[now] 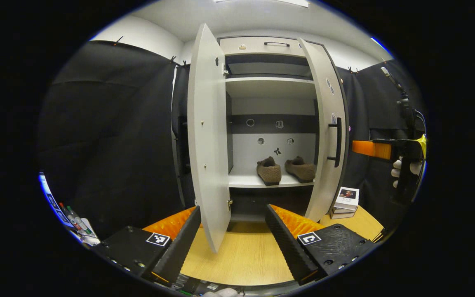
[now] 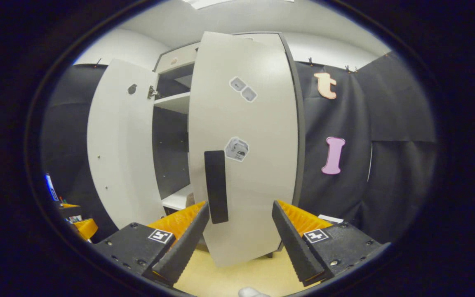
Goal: Grab one shoe with the right hand and put it into the shoe cabinet, grab the other shoe with the left hand and put it into the shoe cabinet; then close the right door with the right hand and the left door with the left hand.
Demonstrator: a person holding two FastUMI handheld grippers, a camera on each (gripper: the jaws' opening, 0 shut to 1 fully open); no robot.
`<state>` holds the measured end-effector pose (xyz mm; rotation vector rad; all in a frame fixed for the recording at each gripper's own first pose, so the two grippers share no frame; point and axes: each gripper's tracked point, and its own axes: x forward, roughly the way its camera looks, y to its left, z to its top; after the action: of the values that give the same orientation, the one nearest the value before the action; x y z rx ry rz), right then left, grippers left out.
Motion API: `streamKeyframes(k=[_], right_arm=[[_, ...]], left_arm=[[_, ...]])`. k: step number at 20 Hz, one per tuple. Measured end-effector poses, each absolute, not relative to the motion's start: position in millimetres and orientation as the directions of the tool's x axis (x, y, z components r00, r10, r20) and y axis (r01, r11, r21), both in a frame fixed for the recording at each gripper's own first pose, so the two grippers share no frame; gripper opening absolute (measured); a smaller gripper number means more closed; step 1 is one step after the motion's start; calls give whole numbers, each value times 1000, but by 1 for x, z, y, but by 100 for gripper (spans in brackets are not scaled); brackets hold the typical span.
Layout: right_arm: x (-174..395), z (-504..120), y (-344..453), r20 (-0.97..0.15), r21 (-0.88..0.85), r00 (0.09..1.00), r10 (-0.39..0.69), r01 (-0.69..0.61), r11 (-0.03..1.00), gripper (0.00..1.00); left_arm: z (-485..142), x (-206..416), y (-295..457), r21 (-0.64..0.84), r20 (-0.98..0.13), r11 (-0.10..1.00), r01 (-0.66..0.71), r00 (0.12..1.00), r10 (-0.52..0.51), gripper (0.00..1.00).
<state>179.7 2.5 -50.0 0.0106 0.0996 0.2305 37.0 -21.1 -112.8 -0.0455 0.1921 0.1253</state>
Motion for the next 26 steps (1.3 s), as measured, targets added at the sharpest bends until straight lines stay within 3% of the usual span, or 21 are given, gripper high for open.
streamKeyframes(k=[6, 17, 26], right_arm=[[134, -75, -1, -140, 22, 976, 168, -167, 986, 100], [51, -128, 4, -262, 52, 965, 27, -13, 999, 100], [36, -128, -18, -271, 57, 961, -57, 75, 996, 100]], left_arm=[[-107, 47, 15, -20, -172, 993, -120, 978, 115, 96], [-81, 107, 149, 32, -83, 976, -215, 973, 217, 96], [-66, 153, 163, 20, -36, 981, -192, 981, 193, 92]])
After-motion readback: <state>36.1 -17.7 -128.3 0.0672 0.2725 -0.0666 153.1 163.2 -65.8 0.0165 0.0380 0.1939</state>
